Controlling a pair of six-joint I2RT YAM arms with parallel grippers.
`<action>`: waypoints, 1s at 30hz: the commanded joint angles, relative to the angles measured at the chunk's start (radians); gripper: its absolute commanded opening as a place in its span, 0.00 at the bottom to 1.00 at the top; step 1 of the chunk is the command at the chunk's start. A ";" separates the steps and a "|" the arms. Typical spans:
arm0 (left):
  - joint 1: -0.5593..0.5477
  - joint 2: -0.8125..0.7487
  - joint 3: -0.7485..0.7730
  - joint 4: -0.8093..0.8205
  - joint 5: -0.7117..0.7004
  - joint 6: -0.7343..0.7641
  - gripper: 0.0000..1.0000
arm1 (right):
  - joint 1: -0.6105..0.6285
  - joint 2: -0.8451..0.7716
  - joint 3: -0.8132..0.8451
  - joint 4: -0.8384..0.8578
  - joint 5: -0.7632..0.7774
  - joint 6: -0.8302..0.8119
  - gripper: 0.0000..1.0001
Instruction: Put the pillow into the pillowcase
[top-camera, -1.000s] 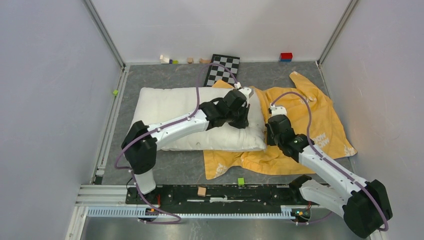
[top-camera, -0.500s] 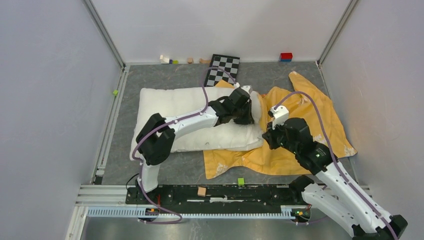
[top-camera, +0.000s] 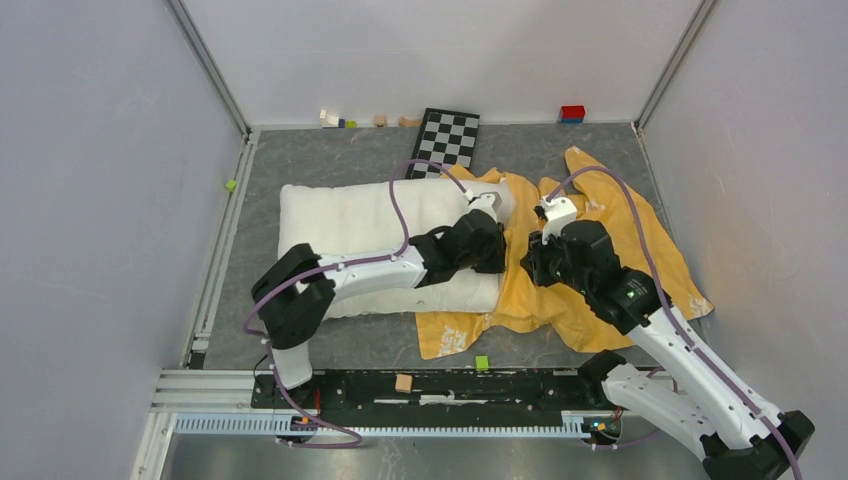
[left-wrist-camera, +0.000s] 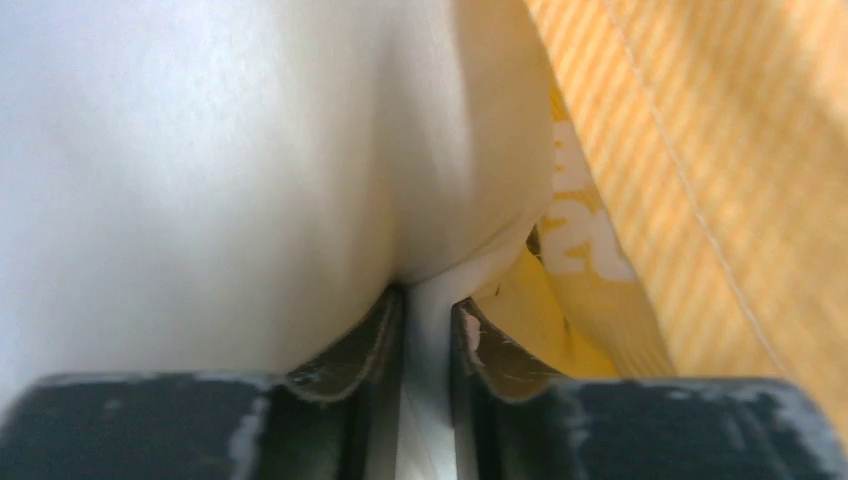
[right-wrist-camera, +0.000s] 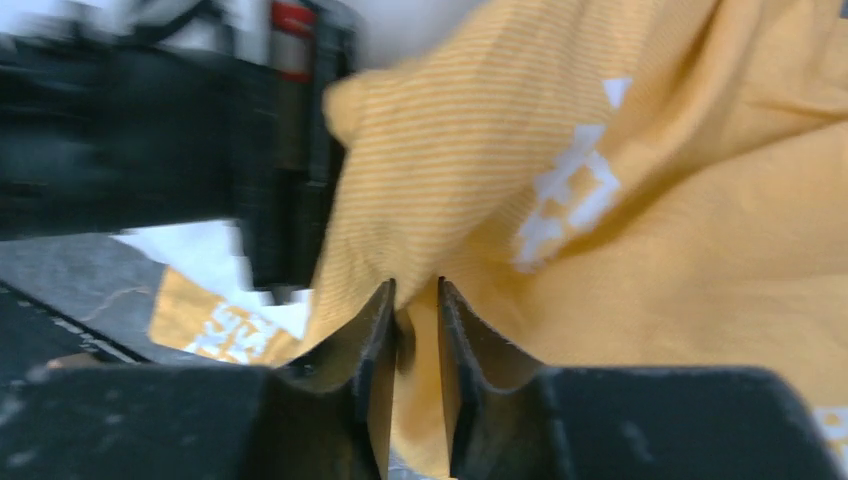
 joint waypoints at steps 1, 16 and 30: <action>0.002 -0.130 -0.099 -0.091 -0.087 -0.024 0.36 | 0.005 -0.029 -0.004 0.030 0.130 0.045 0.34; 0.002 -0.447 -0.165 -0.186 -0.106 0.114 0.73 | 0.005 0.021 0.170 0.072 0.112 0.018 0.63; 0.241 -0.420 0.131 -0.485 -0.241 0.214 1.00 | -0.007 0.469 0.499 0.116 0.195 -0.069 0.64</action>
